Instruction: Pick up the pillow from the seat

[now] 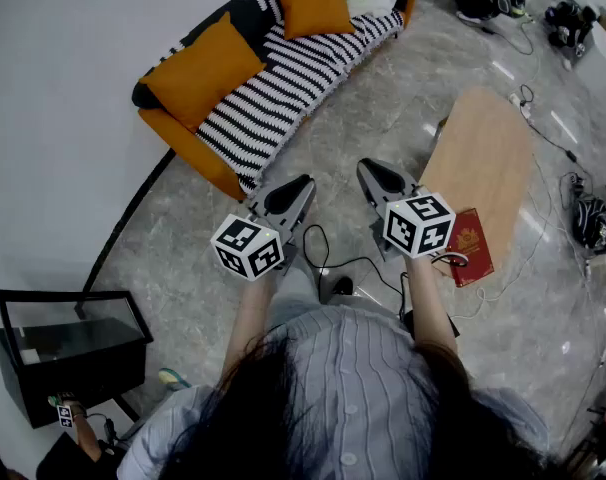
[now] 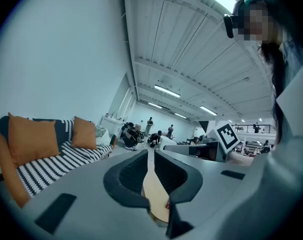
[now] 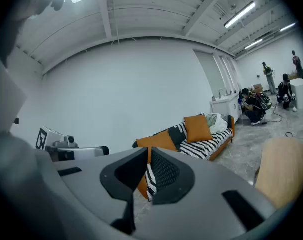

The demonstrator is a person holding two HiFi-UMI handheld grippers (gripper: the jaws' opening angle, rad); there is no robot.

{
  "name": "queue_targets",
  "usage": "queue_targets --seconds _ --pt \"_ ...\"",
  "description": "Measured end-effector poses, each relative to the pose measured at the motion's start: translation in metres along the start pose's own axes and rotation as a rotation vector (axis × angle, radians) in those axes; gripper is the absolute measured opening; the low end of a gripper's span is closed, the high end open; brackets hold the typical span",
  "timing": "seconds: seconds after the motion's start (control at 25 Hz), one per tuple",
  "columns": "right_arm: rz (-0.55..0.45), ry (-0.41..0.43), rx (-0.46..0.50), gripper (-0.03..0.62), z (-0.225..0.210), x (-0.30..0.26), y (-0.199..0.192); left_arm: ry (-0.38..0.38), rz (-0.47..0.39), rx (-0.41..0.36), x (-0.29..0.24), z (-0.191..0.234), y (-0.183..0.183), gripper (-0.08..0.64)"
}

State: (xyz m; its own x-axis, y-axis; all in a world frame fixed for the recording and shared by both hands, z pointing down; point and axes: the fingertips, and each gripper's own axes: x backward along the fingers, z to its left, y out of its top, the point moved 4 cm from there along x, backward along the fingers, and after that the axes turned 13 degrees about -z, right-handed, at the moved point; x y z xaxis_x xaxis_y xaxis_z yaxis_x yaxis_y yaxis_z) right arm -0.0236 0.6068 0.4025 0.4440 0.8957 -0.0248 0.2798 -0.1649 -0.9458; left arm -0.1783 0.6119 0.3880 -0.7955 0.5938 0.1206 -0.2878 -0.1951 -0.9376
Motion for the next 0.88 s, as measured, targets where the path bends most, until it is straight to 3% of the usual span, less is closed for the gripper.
queue_targets --seconds 0.4,0.64,0.88 --pt "0.019 0.026 -0.010 0.034 0.008 0.001 -0.009 0.023 -0.014 0.008 0.006 0.001 0.000 0.031" --pt "0.028 0.017 0.056 0.035 0.012 0.003 -0.015 0.026 -0.002 0.015 0.011 0.000 -0.005 0.031" --pt "0.035 0.017 0.032 0.035 0.009 0.005 -0.018 0.034 0.000 0.019 0.009 0.000 -0.008 0.031"
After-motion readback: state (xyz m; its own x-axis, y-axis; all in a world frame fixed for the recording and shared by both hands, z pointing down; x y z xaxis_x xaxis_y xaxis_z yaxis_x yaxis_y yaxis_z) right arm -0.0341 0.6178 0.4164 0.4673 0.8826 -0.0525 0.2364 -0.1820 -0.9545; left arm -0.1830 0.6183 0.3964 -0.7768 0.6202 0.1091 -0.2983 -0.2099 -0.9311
